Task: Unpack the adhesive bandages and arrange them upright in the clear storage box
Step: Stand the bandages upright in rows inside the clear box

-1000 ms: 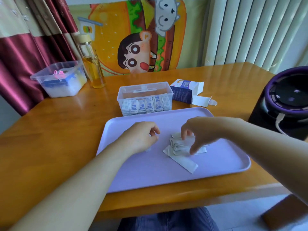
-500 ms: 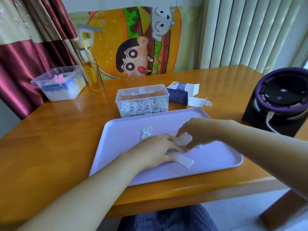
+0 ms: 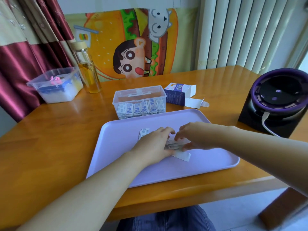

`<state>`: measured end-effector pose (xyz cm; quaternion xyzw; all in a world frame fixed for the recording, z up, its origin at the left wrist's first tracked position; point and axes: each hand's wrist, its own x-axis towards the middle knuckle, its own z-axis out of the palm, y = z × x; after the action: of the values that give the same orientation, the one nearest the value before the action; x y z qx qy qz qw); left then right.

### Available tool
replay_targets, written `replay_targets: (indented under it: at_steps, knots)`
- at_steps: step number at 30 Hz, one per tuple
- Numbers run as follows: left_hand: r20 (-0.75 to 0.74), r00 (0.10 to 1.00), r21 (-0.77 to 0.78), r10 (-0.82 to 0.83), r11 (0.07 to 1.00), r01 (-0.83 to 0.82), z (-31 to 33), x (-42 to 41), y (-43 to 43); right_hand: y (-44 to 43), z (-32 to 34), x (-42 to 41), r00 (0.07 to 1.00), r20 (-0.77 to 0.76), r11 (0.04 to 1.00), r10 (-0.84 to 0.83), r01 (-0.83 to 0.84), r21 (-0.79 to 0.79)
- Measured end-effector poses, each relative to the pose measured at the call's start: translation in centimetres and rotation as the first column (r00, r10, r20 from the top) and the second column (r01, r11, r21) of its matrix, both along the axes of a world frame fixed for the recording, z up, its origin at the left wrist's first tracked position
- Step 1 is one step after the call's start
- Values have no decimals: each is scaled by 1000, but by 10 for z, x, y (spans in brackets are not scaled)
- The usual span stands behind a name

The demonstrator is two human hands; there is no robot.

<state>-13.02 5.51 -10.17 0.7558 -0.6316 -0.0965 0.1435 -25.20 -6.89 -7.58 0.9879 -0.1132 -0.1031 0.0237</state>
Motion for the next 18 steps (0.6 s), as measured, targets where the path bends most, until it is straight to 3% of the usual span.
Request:
replay_targets:
  at_steps: [3,10,18]
  knots:
    - [-108,993,98,52,994,-41,3,4,-2,-2,3,2,999,-25,998,-37,38,55]
    - [-63,987,282,146,952,-122,12,11,-9,-11,9,5,990,-33,958,-136,140,250]
    - [-25,986,403,163,905,-139,19,9,-16,-8,18,24,929,-285,947,-235,284,147]
